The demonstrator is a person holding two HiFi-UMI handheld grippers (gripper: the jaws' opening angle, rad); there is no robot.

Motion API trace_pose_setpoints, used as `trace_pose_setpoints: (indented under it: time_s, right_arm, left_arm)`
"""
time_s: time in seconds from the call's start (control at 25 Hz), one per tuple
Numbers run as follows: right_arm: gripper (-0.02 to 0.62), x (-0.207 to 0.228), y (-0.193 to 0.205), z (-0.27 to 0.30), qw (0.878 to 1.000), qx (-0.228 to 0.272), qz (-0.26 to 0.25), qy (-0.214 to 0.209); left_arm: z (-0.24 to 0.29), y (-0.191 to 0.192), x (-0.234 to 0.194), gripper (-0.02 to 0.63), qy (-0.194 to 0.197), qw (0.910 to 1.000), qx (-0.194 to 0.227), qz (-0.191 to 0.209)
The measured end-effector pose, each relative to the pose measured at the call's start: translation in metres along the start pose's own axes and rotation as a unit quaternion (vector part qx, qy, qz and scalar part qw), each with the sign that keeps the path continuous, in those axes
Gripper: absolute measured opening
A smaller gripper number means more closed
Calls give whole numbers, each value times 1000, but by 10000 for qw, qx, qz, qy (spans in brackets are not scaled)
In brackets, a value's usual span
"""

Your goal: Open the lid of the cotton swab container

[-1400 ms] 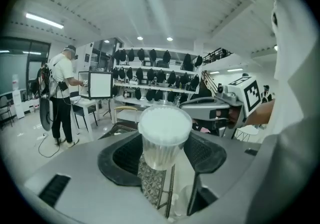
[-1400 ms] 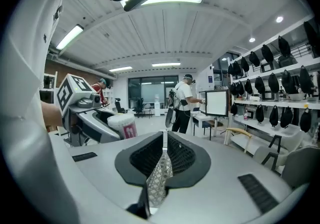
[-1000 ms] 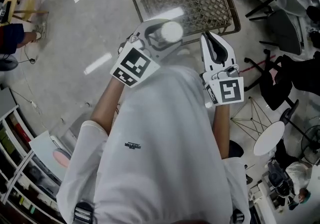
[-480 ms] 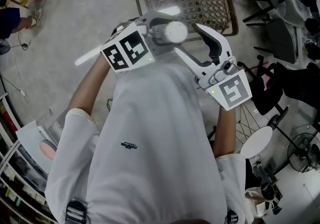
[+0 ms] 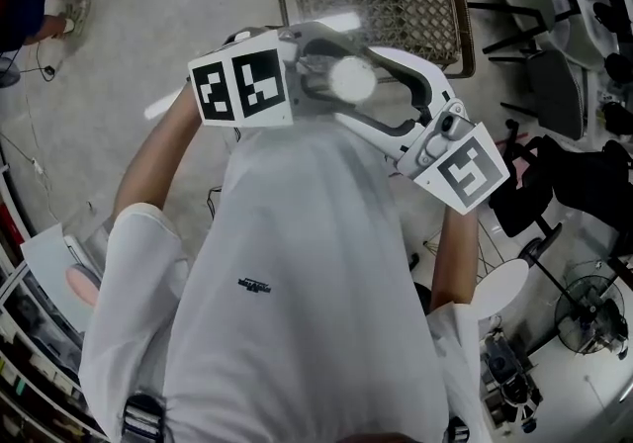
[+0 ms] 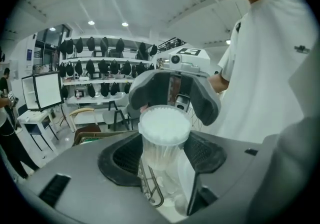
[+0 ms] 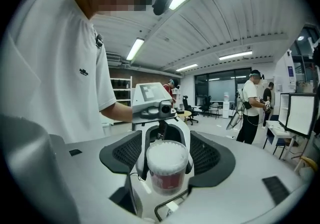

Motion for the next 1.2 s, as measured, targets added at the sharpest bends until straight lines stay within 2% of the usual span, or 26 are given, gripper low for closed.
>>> trace_pose_setpoints:
  time_s: [0.32,0.48,0.64,0.84,1.04,1.2]
  right_arm:
    - [265,3,2,3,9999,-118,-38,24]
    - [262,8,3,4,9997,-210,79,74]
    - [258,3,-1,3,9994,-268,124,156]
    - [253,3,-5,3,9988,3,495,56]
    - [255,7,-5,3,9983,87,570,-64]
    - [256,7,-10,4,9992,137,382,68]
  left_arm:
    - [-4,-8,-1,252,56,9996,164,214]
    - [-3,-6,-2,250,-130,9994,105,306]
    - [-4,-7,2,245,-232,9986,229,420]
    - [-2,-4,8,235,-540,9942,113,921]
    - [-2,-2,6,236,-468,9959,230,746]
    - [-5,-6,2,236,-457,9966,328,601]
Point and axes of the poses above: the fingertips, and each gripper's own axes: z forward along the fingers, x to its right, y out of its underside, the point moved 8 cm from there along -z, backward along the fingers, and after that the axes turned 4 degrees about -y, right-handed, at the moved point
